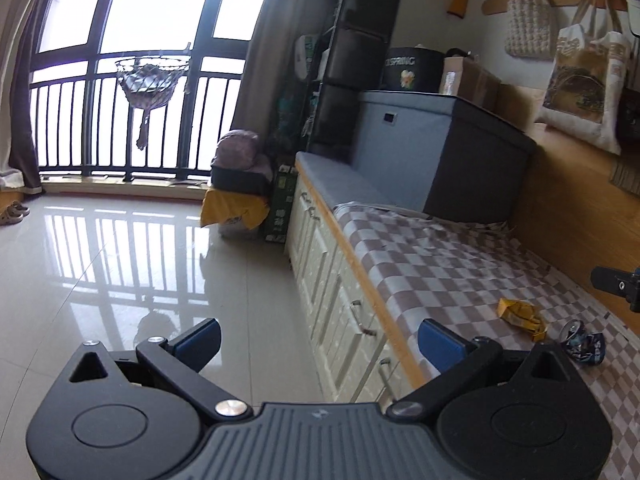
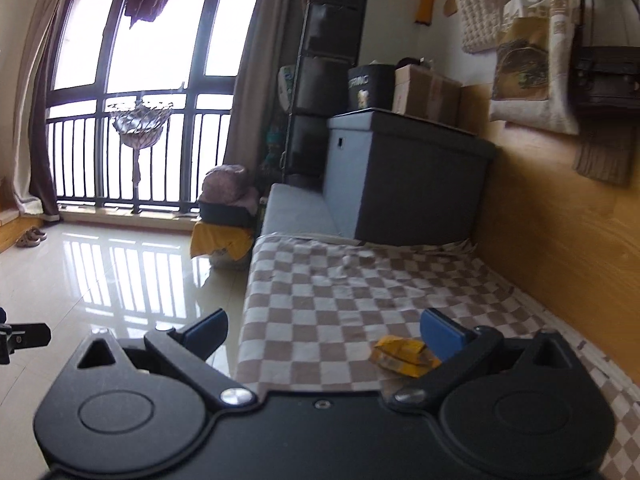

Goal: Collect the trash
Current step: 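Withdraw both open tools from the wastebasket back toward the mattress, then grasp the yellow cigarette box with the left tool while the right grasps the Pepsi can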

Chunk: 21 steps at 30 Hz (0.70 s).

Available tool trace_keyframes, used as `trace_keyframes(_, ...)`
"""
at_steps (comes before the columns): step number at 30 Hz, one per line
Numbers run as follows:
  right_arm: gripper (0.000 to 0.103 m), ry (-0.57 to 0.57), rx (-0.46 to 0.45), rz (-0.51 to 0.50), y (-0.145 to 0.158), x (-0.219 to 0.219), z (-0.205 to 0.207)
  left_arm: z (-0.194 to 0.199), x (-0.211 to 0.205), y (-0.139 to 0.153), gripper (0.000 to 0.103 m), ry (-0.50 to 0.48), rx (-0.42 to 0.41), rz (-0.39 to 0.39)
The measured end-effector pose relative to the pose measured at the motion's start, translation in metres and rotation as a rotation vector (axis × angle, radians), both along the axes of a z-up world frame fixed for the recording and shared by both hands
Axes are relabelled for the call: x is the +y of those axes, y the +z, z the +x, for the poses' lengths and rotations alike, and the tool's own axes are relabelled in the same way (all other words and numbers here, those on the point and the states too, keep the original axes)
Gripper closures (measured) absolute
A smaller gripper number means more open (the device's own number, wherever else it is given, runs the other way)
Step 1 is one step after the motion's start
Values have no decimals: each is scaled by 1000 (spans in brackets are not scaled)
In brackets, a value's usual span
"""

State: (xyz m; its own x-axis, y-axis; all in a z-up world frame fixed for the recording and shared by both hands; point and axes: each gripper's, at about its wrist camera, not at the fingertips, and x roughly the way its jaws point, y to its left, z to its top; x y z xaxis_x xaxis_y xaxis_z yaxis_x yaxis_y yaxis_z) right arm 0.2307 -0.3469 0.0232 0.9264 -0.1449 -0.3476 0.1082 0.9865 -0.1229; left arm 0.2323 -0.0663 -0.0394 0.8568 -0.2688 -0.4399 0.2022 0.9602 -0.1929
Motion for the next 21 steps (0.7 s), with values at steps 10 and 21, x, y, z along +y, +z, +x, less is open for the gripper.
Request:
trace_keyframes(10,0,-305,-81,12,-15,-110,8,16,-106,11,0,-194,-98,-14)
trace_keyframes(21,0,-554,-56,122,-69,-208,25,63,-205,-3,0,-343,-96,28)
